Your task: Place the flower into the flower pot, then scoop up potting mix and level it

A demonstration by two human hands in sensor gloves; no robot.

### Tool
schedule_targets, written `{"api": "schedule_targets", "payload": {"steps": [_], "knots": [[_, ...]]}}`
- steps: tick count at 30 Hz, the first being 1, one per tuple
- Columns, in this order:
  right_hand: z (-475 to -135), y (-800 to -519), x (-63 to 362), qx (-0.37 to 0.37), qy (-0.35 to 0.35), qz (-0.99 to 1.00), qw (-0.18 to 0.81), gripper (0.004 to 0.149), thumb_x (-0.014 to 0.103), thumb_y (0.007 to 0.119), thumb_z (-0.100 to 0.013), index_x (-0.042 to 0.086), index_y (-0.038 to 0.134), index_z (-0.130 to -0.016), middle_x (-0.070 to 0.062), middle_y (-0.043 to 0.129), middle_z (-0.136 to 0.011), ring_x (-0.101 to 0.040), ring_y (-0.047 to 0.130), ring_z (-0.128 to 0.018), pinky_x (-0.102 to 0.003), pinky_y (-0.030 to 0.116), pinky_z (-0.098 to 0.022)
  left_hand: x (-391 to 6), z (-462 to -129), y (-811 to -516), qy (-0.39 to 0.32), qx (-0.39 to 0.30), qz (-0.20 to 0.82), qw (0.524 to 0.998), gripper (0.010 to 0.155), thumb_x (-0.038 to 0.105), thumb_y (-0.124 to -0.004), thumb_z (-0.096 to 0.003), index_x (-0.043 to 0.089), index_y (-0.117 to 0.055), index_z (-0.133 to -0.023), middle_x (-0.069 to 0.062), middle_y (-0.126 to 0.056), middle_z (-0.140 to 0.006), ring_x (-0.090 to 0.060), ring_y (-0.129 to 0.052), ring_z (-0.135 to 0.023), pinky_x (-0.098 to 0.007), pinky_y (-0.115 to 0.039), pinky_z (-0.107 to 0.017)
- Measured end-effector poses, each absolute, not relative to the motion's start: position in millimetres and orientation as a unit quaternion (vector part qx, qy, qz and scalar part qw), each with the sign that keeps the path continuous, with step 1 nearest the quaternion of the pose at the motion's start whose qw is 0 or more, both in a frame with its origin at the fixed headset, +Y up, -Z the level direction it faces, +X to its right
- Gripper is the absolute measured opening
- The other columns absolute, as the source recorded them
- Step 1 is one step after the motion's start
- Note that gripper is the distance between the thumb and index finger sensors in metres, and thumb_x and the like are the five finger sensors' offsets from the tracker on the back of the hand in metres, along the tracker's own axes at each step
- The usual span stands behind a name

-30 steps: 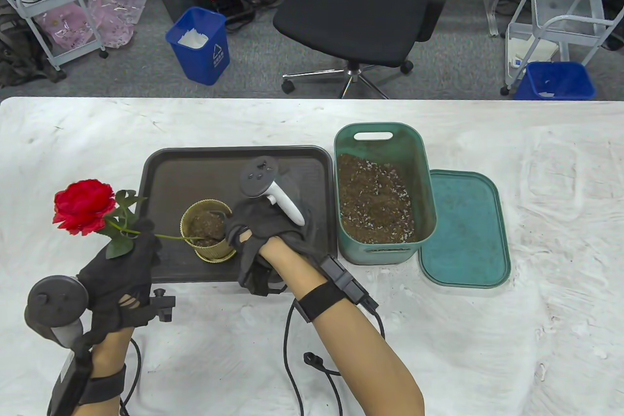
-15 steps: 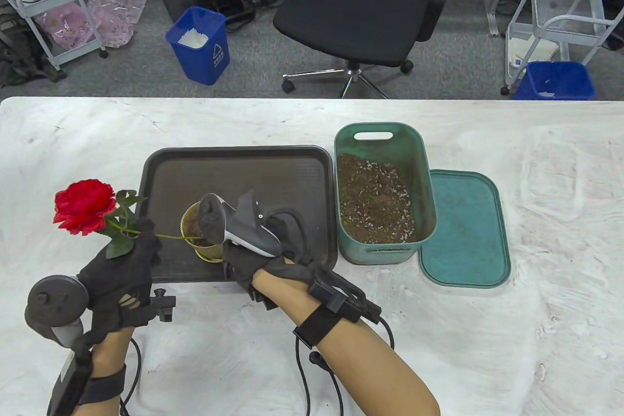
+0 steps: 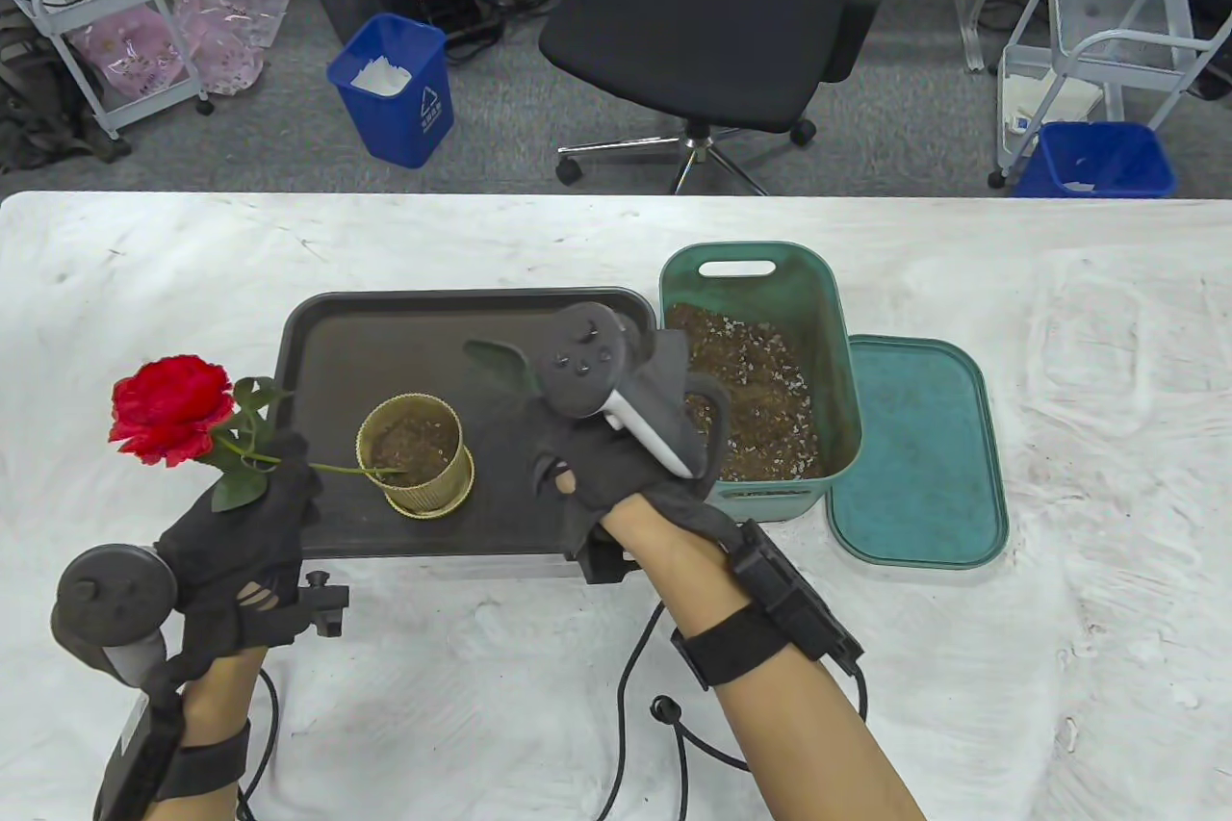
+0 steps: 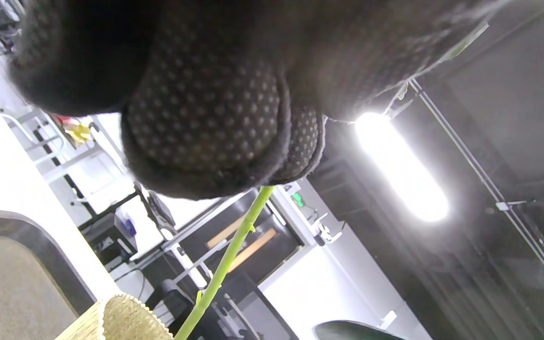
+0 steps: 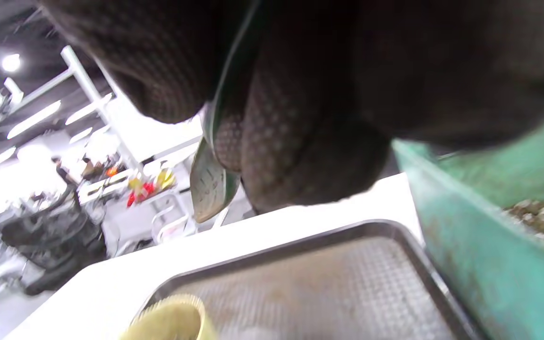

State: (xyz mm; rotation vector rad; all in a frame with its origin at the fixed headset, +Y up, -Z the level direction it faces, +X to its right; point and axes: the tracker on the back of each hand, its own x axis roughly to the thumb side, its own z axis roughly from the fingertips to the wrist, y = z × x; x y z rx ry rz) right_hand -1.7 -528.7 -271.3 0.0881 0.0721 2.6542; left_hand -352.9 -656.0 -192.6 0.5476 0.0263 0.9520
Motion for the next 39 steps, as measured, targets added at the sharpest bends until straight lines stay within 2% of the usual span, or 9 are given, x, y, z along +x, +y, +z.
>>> {"api": "schedule_targets", "payload": {"steps": [4,9,11,14,21,28,35,39], "knots": [[-274,-516,52,-0.034,-0.023,0.958,0.283,0.053,0.033,0.084,-0.039,0.006,0.080,-0.085,-0.013,0.102,-0.056,-0.027,0.107,-0.021,-0.037,0.094,-0.008,-353,-192,-656,0.012,0.259,0.454,0.852,0.042,0.045,-0.088,-0.0424,0.021,-0.094,-0.077,0.003,-0.107,-0.056,-0.014,-0.113,-0.023,-0.032,-0.096,-0.025],[-281,-522,101,-0.111,-0.036,0.943,0.313,0.053,0.032,0.084,-0.040,0.005,0.080,-0.085,-0.014,0.102,-0.056,-0.028,0.107,-0.021,-0.038,0.094,-0.008,-353,-193,-656,0.012,0.259,0.453,0.853,0.042,0.045,-0.088,-0.0425,0.021,-0.094,-0.077,0.003,-0.107,-0.056,-0.014,-0.113,-0.023,-0.032,-0.096,-0.025],[-287,-527,118,-0.142,-0.037,0.945,0.291,0.053,0.032,0.084,-0.040,0.004,0.080,-0.085,-0.014,0.102,-0.056,-0.028,0.107,-0.021,-0.038,0.094,-0.008,-352,-193,-656,0.012,0.260,0.452,0.853,0.042,0.045,-0.088,-0.0424,0.021,-0.094,-0.077,0.003,-0.107,-0.056,-0.014,-0.113,-0.023,-0.032,-0.096,-0.025],[-301,-540,136,-0.190,0.003,0.954,0.233,0.053,0.032,0.084,-0.040,0.004,0.080,-0.084,-0.015,0.102,-0.055,-0.027,0.107,-0.019,-0.037,0.094,-0.006,-352,-193,-656,0.011,0.259,0.452,0.853,0.042,0.045,-0.088,-0.0425,0.021,-0.094,-0.077,0.003,-0.107,-0.056,-0.014,-0.113,-0.023,-0.032,-0.096,-0.025],[-326,-583,140,-0.245,0.152,0.950,0.117,0.052,0.034,0.084,-0.041,0.003,0.082,-0.083,-0.015,0.103,-0.052,-0.024,0.107,-0.014,-0.033,0.094,-0.003,-353,-193,-656,0.013,0.259,0.453,0.853,0.042,0.044,-0.088,-0.0425,0.021,-0.094,-0.077,0.003,-0.107,-0.056,-0.014,-0.113,-0.023,-0.032,-0.096,-0.025],[-340,-606,135,-0.261,0.187,0.946,0.054,0.052,0.034,0.083,-0.041,0.002,0.082,-0.083,-0.015,0.103,-0.052,-0.023,0.106,-0.014,-0.033,0.093,-0.002,-353,-193,-655,0.014,0.260,0.452,0.853,0.042,0.045,-0.088,-0.0424,0.021,-0.094,-0.077,0.003,-0.107,-0.056,-0.014,-0.113,-0.023,-0.032,-0.096,-0.025],[-348,-626,136,-0.244,0.233,0.935,0.112,0.053,0.033,0.082,-0.041,0.002,0.080,-0.084,-0.015,0.102,-0.053,-0.024,0.106,-0.015,-0.033,0.093,-0.004,-354,-193,-655,0.018,0.262,0.449,0.854,0.042,0.044,-0.088,-0.0425,0.021,-0.094,-0.077,0.003,-0.107,-0.056,-0.014,-0.113,-0.023,-0.032,-0.096,-0.024],[-351,-632,140,-0.231,0.254,0.919,0.194,0.053,0.033,0.081,-0.041,0.002,0.080,-0.085,-0.014,0.102,-0.054,-0.024,0.106,-0.016,-0.034,0.093,-0.004,-355,-193,-655,0.020,0.262,0.450,0.853,0.042,0.044,-0.088,-0.0425,0.021,-0.094,-0.077,0.003,-0.107,-0.056,-0.014,-0.113,-0.023,-0.032,-0.096,-0.024]]}}
